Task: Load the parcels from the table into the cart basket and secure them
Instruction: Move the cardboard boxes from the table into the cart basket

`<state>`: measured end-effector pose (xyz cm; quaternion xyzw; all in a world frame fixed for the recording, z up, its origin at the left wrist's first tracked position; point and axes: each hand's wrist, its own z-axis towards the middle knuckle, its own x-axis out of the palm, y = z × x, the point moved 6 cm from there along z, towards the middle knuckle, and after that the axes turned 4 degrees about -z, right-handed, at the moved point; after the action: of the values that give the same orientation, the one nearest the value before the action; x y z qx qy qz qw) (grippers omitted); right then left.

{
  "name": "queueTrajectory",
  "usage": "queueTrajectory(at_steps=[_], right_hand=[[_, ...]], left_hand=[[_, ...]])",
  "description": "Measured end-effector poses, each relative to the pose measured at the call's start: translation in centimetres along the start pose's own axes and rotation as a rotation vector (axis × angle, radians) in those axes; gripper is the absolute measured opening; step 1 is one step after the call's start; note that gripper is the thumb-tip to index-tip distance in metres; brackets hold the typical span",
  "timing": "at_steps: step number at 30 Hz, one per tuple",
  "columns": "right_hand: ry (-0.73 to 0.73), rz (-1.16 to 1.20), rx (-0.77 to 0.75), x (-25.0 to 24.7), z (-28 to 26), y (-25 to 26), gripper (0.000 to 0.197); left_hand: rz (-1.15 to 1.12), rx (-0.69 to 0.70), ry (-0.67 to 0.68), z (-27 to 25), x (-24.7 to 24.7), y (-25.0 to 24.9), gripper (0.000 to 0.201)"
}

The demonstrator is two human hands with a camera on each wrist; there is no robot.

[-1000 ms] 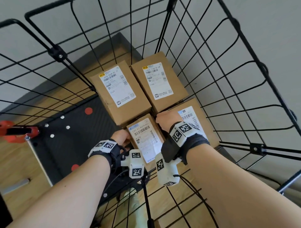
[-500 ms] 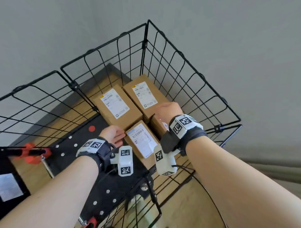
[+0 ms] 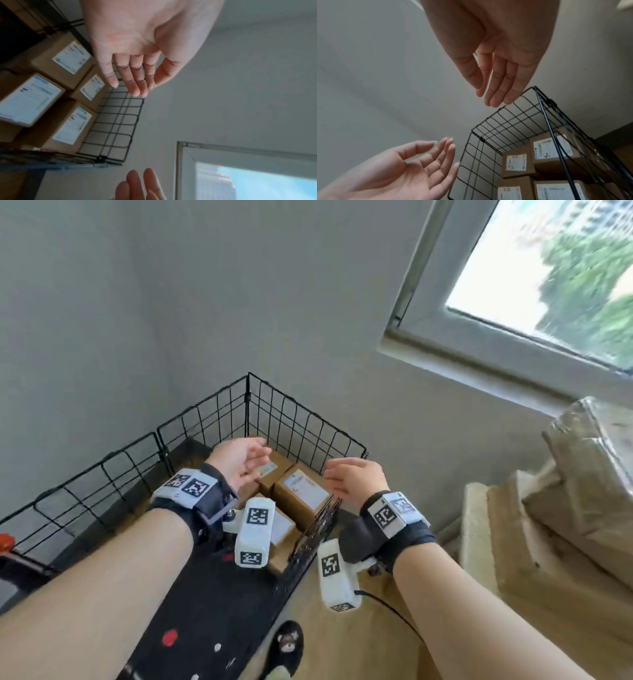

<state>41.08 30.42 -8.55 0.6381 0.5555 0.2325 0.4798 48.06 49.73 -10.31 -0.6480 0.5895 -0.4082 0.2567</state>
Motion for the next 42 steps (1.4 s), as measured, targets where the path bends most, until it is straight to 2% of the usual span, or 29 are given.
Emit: queueTrajectory(at_steps=[5, 9, 17, 25, 29, 34, 35, 39, 41, 42], right_hand=[[-0.105, 0.184, -0.008, -5.4, -9.0, 1.2, 0.025], [-0.212, 0.185, -0.036, -9.9, -15.6, 1.3, 0.022], [-0.432, 0.254, -0.015, -19.7, -23.2, 0.8, 0.027], [-0.516, 0.353, -0.003, -26.8, -24.4, -2.6, 0.030], [-0.572, 0.373, 0.008, -33.6, -24.8, -4.8, 0.030], [-0.650, 0.396, 0.028, -43.3, -23.5, -7.6, 0.028], [-0.674, 0.395, 0.017, -45.3, -23.2, -7.8, 0.026], [-0.784, 0.281, -0.039, -53.3, -20.8, -8.0, 0.023], [-0.876, 0.271, -0.053, -56.8, -20.0, -7.9, 0.020], [-0.931, 0.257, -0.055, -58.5, -19.6, -7.9, 0.020]], left_hand=[[0.014, 0.089, 0.140, -8.1, 5.5, -1.4, 0.018], [0.056, 0.097, 0.251, -12.9, 10.4, -0.6, 0.021], [0.111, 0.105, 0.436, -19.8, 19.4, 0.6, 0.023], [0.139, 0.084, 0.474, -21.4, 27.0, 3.1, 0.023], [0.138, 0.066, 0.458, -21.7, 32.3, 5.1, 0.020], [0.160, 0.056, 0.361, -20.7, 38.3, 7.0, 0.003], [0.164, 0.061, 0.341, -20.3, 39.5, 7.2, 0.006], [0.193, 0.082, 0.240, -19.0, 43.3, 7.4, 0.042], [0.200, 0.080, 0.194, -18.7, 44.9, 7.7, 0.048], [0.196, 0.082, 0.181, -18.3, 45.6, 7.8, 0.043]])
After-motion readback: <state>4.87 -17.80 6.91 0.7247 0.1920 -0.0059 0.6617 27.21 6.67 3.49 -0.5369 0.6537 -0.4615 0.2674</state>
